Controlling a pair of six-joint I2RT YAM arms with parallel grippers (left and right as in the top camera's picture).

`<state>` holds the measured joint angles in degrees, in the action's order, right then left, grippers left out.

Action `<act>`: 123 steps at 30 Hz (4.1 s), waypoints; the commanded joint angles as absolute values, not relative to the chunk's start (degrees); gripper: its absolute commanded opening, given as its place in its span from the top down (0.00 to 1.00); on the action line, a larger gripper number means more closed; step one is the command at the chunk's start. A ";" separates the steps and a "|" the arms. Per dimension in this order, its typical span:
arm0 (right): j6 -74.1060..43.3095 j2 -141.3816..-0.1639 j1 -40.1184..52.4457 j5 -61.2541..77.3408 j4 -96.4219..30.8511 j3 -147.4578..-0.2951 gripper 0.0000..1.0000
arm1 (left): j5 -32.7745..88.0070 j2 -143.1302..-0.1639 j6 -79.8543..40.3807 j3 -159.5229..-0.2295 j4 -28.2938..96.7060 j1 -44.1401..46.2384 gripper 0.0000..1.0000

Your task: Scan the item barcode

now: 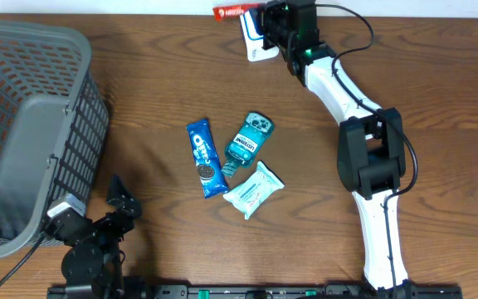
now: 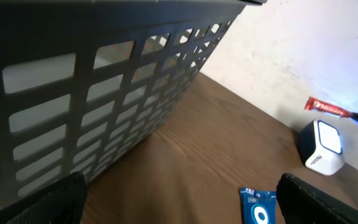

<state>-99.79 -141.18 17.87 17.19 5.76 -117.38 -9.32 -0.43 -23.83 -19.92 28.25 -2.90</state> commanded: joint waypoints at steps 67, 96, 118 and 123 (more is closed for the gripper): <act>-10.04 -149.64 29.12 -2.57 9.43 -118.83 0.85 | -9.23 -0.36 -23.90 -19.70 29.56 -3.16 0.02; -12.53 -157.64 29.08 -8.71 13.13 -118.89 0.85 | -9.26 -2.48 -23.90 -19.70 30.00 -3.16 0.02; 0.97 -139.09 28.10 0.34 -42.37 -118.89 0.99 | -9.23 -2.48 -23.90 -19.70 29.98 -3.16 0.02; 0.91 -132.31 27.35 0.60 -48.64 -118.89 0.01 | -9.23 -2.48 -23.90 -19.70 29.98 -3.16 0.02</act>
<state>-0.27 -138.96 28.14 0.32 -48.01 -119.02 -9.30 -2.28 -23.81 -19.84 30.04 -2.90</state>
